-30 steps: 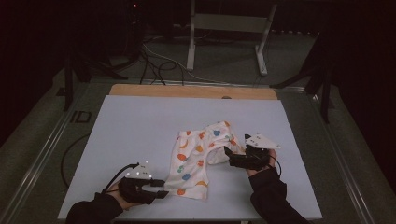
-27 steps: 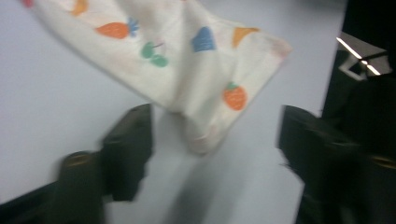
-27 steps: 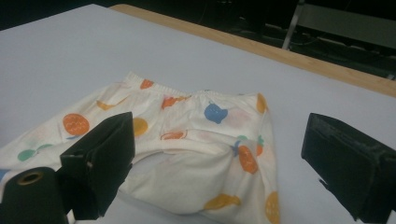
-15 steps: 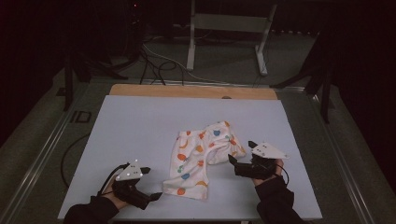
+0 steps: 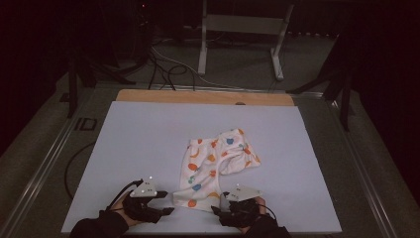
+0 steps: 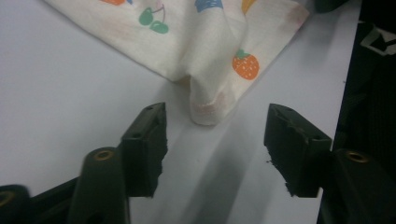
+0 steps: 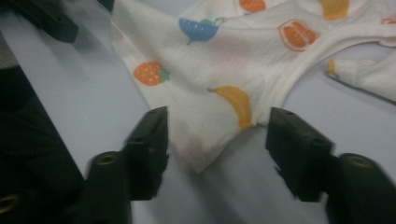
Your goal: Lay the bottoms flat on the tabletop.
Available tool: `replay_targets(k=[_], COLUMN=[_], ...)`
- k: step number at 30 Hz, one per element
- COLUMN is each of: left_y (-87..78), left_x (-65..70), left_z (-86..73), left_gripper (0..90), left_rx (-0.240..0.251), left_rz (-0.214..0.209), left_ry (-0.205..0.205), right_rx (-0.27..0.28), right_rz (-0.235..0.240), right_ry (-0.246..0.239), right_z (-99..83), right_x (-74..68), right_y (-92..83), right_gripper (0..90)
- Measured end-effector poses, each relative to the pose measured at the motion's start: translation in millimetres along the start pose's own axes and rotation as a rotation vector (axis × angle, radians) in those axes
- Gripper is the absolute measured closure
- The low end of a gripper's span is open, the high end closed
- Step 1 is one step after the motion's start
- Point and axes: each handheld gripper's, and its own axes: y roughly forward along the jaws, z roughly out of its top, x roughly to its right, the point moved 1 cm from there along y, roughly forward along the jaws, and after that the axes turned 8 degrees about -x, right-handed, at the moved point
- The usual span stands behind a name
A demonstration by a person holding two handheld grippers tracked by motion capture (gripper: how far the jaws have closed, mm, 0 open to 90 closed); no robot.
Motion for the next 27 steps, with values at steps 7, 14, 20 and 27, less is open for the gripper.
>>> replay_targets(k=[7, 14, 20, 27], left_y=[7.3, 13.4, 13.1, 6.3], left_x=[2.1, 4.1, 8.2, 17.9], left_z=[1.7, 7.3, 12.1, 15.9], left_gripper=[64.3, 75.3, 89.9, 90.0], left_rx=[-0.032, -0.055, -0.065, -0.064], left_rz=[-0.06, -0.071, -0.064, -0.1], left_ry=[0.027, 0.04, 0.039, 0.036], right_rx=[-0.098, -0.102, -0.042, -0.013], right_rz=[-0.009, 0.05, 0.049, 0.07], right_ry=[0.014, 0.006, 0.016, 0.027], right_z=[-2.7, -1.5, -0.8, -2.7], right_x=[0.4, 2.2, 2.1, 2.1], right_y=[10.4, 2.5, -11.6, -20.0], right_gripper=[63.5, 88.1, 87.9, 87.6])
